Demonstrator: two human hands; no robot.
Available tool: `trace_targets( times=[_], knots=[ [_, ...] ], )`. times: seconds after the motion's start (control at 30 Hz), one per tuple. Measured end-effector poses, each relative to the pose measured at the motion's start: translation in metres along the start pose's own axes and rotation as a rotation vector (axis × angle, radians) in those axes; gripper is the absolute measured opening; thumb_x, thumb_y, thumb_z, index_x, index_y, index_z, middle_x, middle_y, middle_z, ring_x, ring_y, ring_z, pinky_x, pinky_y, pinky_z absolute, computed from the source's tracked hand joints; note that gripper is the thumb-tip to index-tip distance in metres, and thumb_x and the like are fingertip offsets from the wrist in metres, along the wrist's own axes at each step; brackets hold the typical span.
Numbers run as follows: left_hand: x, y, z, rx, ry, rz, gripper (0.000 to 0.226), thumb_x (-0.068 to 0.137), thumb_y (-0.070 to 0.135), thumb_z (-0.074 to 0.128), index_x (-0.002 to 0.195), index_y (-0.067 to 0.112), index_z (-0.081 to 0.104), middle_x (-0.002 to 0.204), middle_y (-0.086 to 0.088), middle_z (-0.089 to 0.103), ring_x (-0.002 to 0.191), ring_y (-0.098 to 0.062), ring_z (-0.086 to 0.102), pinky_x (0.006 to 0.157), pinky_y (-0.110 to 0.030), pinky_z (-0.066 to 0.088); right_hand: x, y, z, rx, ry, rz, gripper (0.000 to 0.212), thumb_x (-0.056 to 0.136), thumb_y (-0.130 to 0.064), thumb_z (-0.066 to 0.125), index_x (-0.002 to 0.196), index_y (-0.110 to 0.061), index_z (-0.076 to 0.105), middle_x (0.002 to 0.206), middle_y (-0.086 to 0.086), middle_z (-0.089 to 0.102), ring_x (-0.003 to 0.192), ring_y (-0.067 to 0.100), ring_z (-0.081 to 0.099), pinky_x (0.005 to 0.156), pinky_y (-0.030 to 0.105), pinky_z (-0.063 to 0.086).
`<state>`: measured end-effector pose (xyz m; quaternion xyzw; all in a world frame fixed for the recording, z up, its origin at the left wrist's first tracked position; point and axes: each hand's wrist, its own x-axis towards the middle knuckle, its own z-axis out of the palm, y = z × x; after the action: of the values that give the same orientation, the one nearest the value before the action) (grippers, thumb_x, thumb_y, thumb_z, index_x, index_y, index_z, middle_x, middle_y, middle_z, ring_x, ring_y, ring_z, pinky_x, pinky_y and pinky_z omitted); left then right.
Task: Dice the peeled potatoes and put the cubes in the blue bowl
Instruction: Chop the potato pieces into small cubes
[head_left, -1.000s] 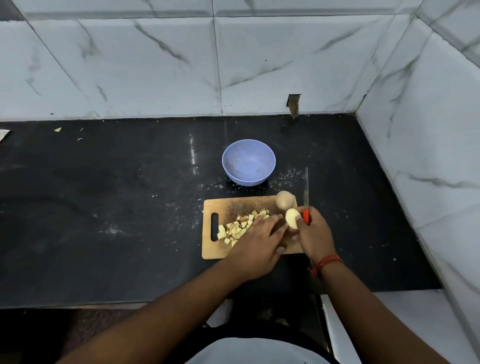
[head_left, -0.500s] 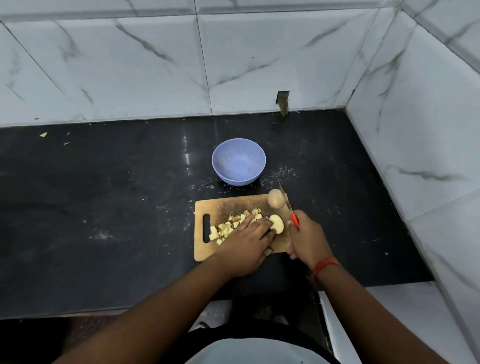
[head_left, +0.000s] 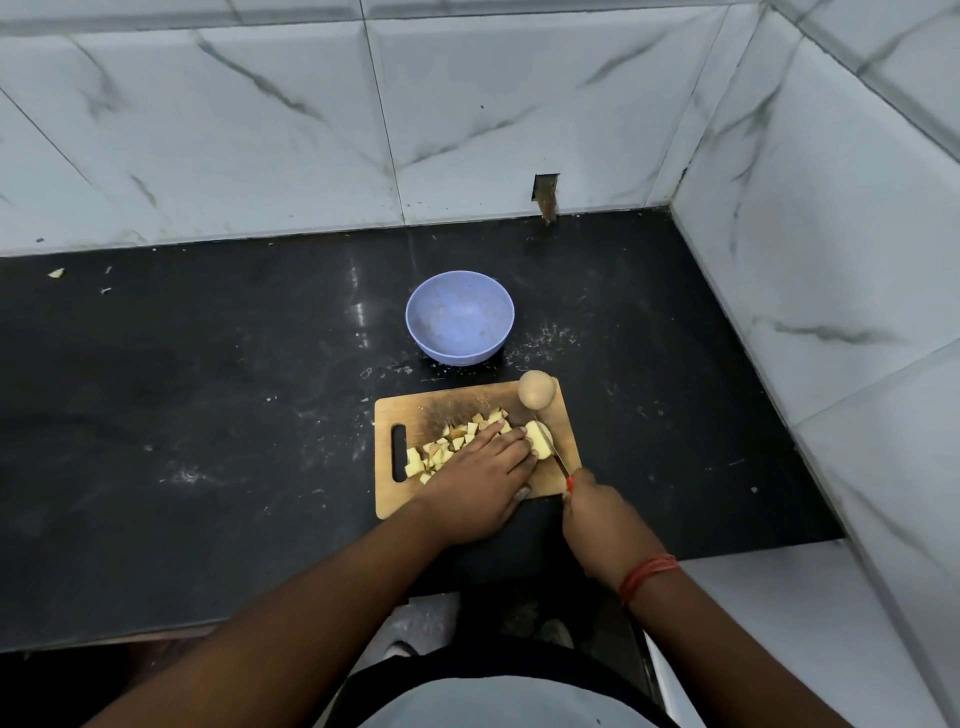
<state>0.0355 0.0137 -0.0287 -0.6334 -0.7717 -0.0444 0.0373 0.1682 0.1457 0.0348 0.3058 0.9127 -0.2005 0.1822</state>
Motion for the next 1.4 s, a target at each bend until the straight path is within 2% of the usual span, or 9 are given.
trace_targets(
  times=[0.33, 0.57, 0.67, 0.73, 0.83, 1.03, 1.17, 1.27, 1.4],
  knots=[
    [0.001, -0.001, -0.001, 0.009, 0.006, 0.031, 0.048, 0.102, 0.035, 0.046, 0.138, 0.005, 0.057, 0.137, -0.010, 0.057, 0.144, -0.028, 0.038, 0.123, -0.043, 0.011, 0.001, -0.013, -0.005, 0.015, -0.015, 0.056, 0.022, 0.096, -0.008, 0.034, 0.115, -0.004, 0.045, 0.108, 0.017, 0.064, 0.095, 0.031, 0.064, 0.068, 0.032, 0.042],
    [0.004, -0.002, -0.004, -0.004, 0.011, 0.042, 0.045, 0.099, 0.033, 0.052, 0.133, 0.006, 0.062, 0.132, -0.009, 0.060, 0.137, -0.028, 0.047, 0.123, -0.044, 0.013, 0.007, -0.027, -0.008, 0.033, -0.118, 0.160, 0.029, 0.096, -0.009, 0.037, 0.124, -0.005, 0.042, 0.119, 0.016, 0.060, 0.108, 0.031, 0.061, 0.075, 0.032, 0.042],
    [0.005, -0.004, -0.007, -0.012, 0.011, 0.052, 0.044, 0.097, 0.032, 0.051, 0.132, 0.006, 0.063, 0.130, -0.009, 0.060, 0.135, -0.028, 0.049, 0.123, -0.044, 0.013, 0.024, -0.037, -0.009, -0.054, -0.210, 0.161, 0.033, 0.099, -0.011, 0.042, 0.131, -0.006, 0.042, 0.129, 0.014, 0.055, 0.118, 0.029, 0.056, 0.090, 0.032, 0.044],
    [0.005, -0.004, -0.009, -0.008, 0.007, 0.054, 0.044, 0.096, 0.031, 0.052, 0.131, 0.006, 0.063, 0.129, -0.009, 0.061, 0.133, -0.028, 0.050, 0.122, -0.045, 0.013, 0.027, -0.039, -0.011, -0.108, -0.215, 0.030, 0.036, 0.099, -0.014, 0.044, 0.134, -0.007, 0.047, 0.133, 0.014, 0.054, 0.122, 0.031, 0.053, 0.098, 0.038, 0.044],
    [0.006, -0.002, -0.010, -0.014, -0.003, 0.043, 0.044, 0.098, 0.032, 0.051, 0.132, 0.006, 0.063, 0.130, -0.009, 0.060, 0.134, -0.028, 0.050, 0.123, -0.045, 0.014, 0.016, -0.029, -0.013, -0.094, -0.166, -0.072, 0.036, 0.097, -0.012, 0.045, 0.132, -0.006, 0.050, 0.131, 0.016, 0.054, 0.120, 0.035, 0.053, 0.095, 0.040, 0.044],
    [0.005, -0.001, -0.008, -0.015, -0.028, 0.010, 0.047, 0.103, 0.034, 0.042, 0.139, 0.006, 0.056, 0.140, -0.010, 0.054, 0.142, -0.027, 0.041, 0.124, -0.044, 0.011, -0.018, -0.003, 0.019, -0.079, -0.230, 0.137, 0.030, 0.097, -0.010, 0.039, 0.125, 0.000, 0.037, 0.113, 0.015, 0.063, 0.102, 0.027, 0.064, 0.080, 0.035, 0.048],
    [0.004, 0.000, -0.009, -0.043, -0.009, -0.003, 0.049, 0.104, 0.034, 0.040, 0.141, 0.005, 0.053, 0.142, -0.011, 0.053, 0.143, -0.027, 0.039, 0.124, -0.041, 0.005, -0.027, 0.011, 0.021, -0.014, -0.187, 0.089, 0.021, 0.095, -0.007, 0.041, 0.116, -0.003, 0.042, 0.079, 0.006, 0.053, 0.081, 0.023, 0.061, 0.068, 0.032, 0.044],
    [0.000, -0.002, -0.011, -0.101, -0.016, -0.051, 0.051, 0.106, 0.036, 0.037, 0.148, 0.007, 0.046, 0.151, -0.011, 0.046, 0.147, -0.026, 0.033, 0.125, -0.038, 0.002, -0.023, 0.005, 0.014, 0.052, -0.118, 0.091, 0.015, 0.098, -0.011, 0.040, 0.112, -0.006, 0.042, 0.096, 0.013, 0.063, 0.088, 0.026, 0.065, 0.074, 0.036, 0.051],
    [-0.004, -0.003, -0.011, -0.103, -0.024, -0.054, 0.052, 0.107, 0.036, 0.035, 0.152, 0.012, 0.042, 0.154, -0.010, 0.043, 0.148, -0.025, 0.032, 0.126, -0.039, 0.004, -0.017, 0.001, 0.002, 0.073, -0.103, 0.113, 0.019, 0.097, -0.012, 0.043, 0.115, -0.007, 0.043, 0.102, 0.013, 0.064, 0.091, 0.026, 0.066, 0.078, 0.036, 0.053]
  ],
)
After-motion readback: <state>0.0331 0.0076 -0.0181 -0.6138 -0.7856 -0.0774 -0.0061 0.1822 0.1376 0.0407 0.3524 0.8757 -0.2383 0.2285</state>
